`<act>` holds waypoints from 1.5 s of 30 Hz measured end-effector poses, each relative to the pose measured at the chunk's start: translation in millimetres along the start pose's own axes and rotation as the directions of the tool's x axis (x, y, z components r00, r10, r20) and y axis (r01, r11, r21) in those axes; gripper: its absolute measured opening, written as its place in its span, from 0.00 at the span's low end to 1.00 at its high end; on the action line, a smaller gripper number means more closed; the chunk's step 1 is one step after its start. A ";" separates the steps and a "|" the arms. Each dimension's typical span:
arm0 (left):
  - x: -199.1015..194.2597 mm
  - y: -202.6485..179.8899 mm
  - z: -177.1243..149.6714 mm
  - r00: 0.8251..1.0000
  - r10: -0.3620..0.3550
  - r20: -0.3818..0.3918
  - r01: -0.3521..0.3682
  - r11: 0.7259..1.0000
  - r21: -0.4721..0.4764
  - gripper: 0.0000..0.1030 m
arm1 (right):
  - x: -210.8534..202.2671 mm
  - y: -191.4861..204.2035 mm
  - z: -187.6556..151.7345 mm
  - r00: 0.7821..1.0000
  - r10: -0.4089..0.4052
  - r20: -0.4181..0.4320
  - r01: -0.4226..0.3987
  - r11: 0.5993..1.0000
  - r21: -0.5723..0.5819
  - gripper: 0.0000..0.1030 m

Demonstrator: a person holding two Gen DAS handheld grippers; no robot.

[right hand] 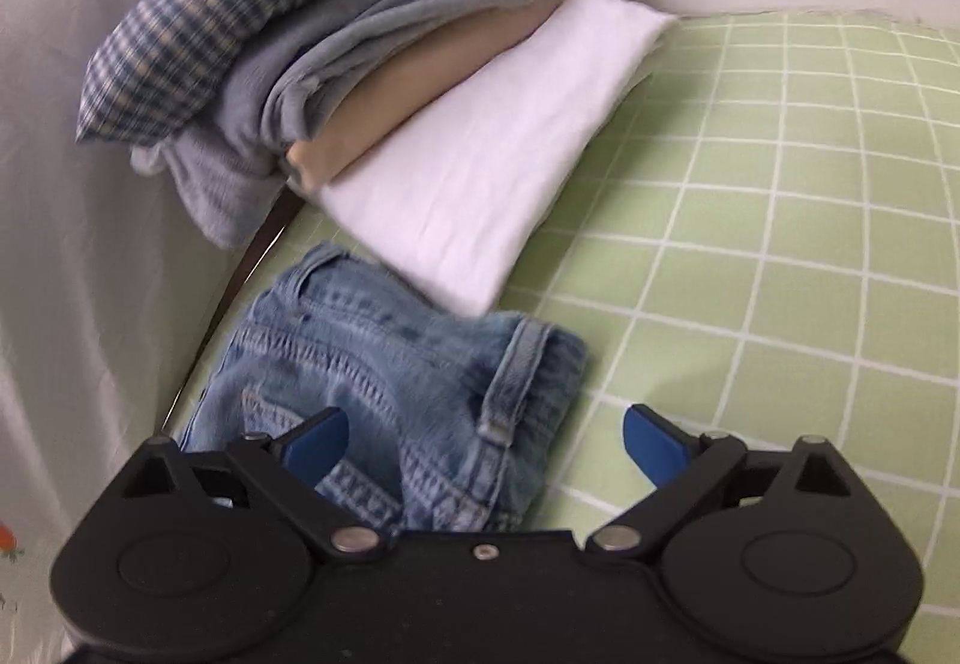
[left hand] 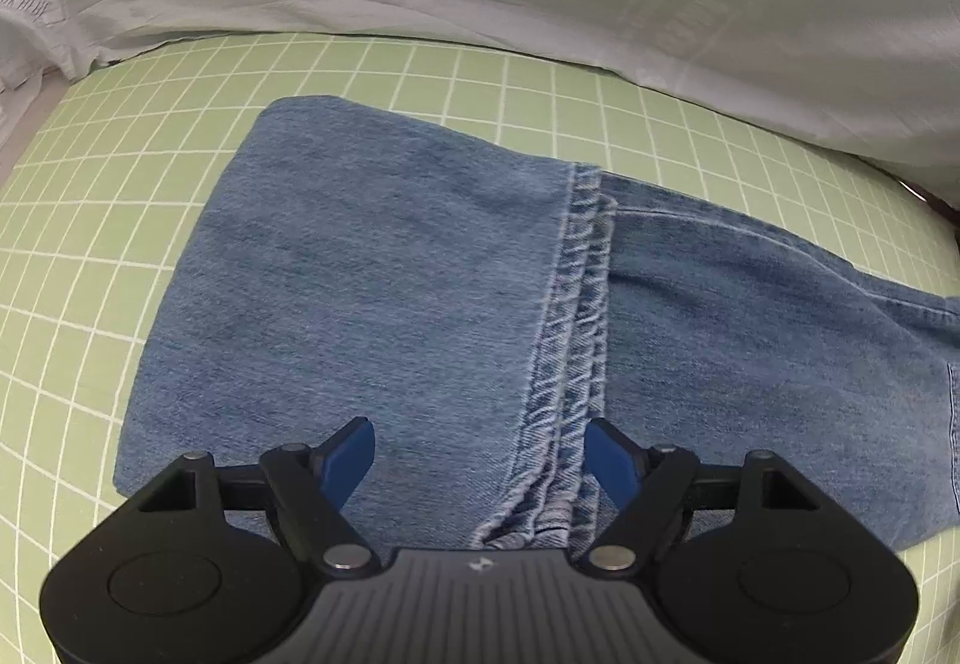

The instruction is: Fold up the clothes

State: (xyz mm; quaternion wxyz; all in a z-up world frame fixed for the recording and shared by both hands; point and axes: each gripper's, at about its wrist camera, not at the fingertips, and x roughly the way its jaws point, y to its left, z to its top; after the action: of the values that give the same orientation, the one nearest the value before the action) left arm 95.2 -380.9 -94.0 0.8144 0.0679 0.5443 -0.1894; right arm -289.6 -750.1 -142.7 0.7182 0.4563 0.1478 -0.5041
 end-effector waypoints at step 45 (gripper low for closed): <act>-43.8 164.5 -19.3 0.994 0.030 0.110 -0.010 0.984 -0.180 0.76 | -75.3 263.3 -314.4 0.949 0.073 -0.307 -0.311 0.385 -0.869 0.21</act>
State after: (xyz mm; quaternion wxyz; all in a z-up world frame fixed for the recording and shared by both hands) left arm 126.8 -213.4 -77.4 0.8482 -0.0110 0.5120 -0.1348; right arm -19.3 -433.0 -128.4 0.8823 0.0596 0.4209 -0.2020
